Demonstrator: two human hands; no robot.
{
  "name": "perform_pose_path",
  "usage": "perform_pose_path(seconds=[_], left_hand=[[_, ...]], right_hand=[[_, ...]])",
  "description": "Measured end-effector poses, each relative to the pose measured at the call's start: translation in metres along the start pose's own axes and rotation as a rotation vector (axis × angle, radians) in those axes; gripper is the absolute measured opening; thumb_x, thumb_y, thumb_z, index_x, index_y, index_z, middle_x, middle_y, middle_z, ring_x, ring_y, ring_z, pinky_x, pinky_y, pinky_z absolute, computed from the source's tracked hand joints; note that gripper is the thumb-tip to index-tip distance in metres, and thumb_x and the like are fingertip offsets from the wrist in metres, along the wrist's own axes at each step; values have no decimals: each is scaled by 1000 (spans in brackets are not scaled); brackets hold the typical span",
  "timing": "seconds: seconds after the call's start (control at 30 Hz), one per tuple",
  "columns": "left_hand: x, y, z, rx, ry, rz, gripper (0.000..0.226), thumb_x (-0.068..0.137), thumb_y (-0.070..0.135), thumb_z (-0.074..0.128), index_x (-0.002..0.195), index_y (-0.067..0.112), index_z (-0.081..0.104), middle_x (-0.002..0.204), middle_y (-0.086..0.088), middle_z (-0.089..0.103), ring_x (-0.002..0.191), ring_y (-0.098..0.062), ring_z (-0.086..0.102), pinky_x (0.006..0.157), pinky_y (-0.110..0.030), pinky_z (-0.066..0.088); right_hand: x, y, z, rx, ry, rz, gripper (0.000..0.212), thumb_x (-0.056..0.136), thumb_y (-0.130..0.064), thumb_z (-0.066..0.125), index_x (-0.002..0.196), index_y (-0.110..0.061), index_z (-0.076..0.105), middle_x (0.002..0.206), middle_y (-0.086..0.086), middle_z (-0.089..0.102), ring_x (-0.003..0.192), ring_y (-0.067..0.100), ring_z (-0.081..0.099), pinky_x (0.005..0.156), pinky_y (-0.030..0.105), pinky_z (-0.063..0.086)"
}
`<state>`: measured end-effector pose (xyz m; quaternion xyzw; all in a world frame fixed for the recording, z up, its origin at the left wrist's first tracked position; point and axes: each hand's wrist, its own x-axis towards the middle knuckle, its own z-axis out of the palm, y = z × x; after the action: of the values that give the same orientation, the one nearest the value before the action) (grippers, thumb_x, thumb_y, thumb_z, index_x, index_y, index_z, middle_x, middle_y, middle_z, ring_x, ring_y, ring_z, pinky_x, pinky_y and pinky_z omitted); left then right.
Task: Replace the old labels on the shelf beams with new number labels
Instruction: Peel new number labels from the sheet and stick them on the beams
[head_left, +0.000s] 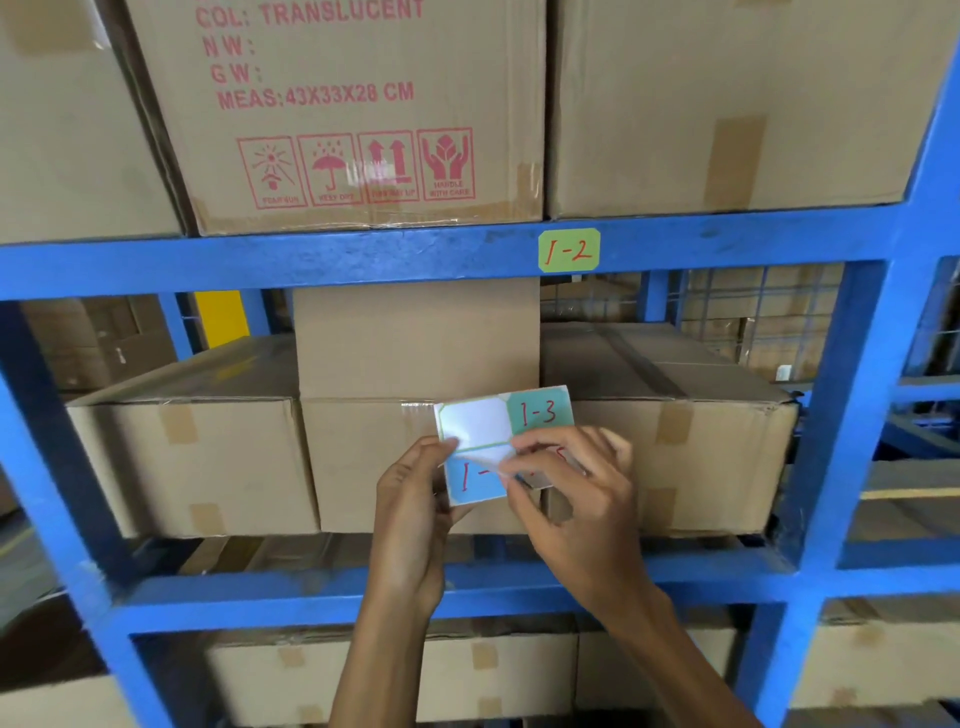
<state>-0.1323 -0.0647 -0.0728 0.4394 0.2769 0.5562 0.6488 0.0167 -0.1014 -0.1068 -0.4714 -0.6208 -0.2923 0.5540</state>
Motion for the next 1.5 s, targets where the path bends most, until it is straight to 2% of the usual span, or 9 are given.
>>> perform_pose_path(seconds=[0.17,0.3,0.5,0.63,0.77,0.87,1.03,1.3,1.5], left_hand=[[6,0,-10,48,3,-50,19,96,14,57,104,5,72,94,-13,72,76,-21,65,58,-26,54],[8,-14,-20,112,39,-125,27,94,21,59,108,1,73,93,-14,72,80,-28,64,59,-29,52],[13,-44,-35,127,236,-92,12,95,15,58,92,11,69,97,-13,65,89,-26,60,66,-33,51],[12,-51,-51,156,338,-47,14,96,15,58,84,15,65,97,-9,63,96,-22,59,75,-35,54],[3,-62,-58,179,349,-49,18,97,13,56,82,16,64,88,-3,62,95,-21,58,73,-31,55],[-4,-71,-59,192,331,-57,19,98,13,56,81,17,64,90,-4,61,95,-21,58,71,-29,54],[-12,-79,-58,221,307,-67,17,98,16,55,84,18,63,101,-9,60,95,-20,59,68,-25,55],[-18,-87,-66,245,351,-101,14,97,17,56,85,18,63,97,-8,62,94,-23,59,73,-30,52],[-21,-87,-66,224,374,-95,19,97,16,57,79,19,61,86,-2,60,94,-23,57,74,-31,51]], right_hand=[[-17,-14,-5,128,-61,-24,3,82,-19,80,85,-18,79,112,-2,72,111,19,64,91,46,46],[-36,-21,-14,205,-100,-18,8,80,-19,83,87,-15,80,114,1,71,114,22,62,94,45,48],[-58,-5,-32,463,-167,343,10,88,-22,73,92,-13,73,101,-9,73,105,16,68,88,39,56],[-81,33,-30,419,-328,610,6,88,-20,77,89,-23,71,92,-11,73,97,7,68,87,19,52],[-132,81,-11,303,-548,738,6,87,-25,78,86,-27,72,90,-10,75,91,8,70,86,32,57],[-164,102,-1,287,-641,843,6,88,-22,79,90,-24,73,93,-8,75,91,7,71,78,27,57],[-185,122,14,206,-654,895,7,89,-26,78,93,-25,73,96,-7,74,93,7,69,79,30,61],[-193,125,29,136,-573,952,13,88,-30,79,94,-20,73,93,-6,73,86,1,65,64,14,51],[-197,122,34,111,-540,973,14,87,-29,80,94,-20,73,94,-5,72,83,0,64,62,12,50]])
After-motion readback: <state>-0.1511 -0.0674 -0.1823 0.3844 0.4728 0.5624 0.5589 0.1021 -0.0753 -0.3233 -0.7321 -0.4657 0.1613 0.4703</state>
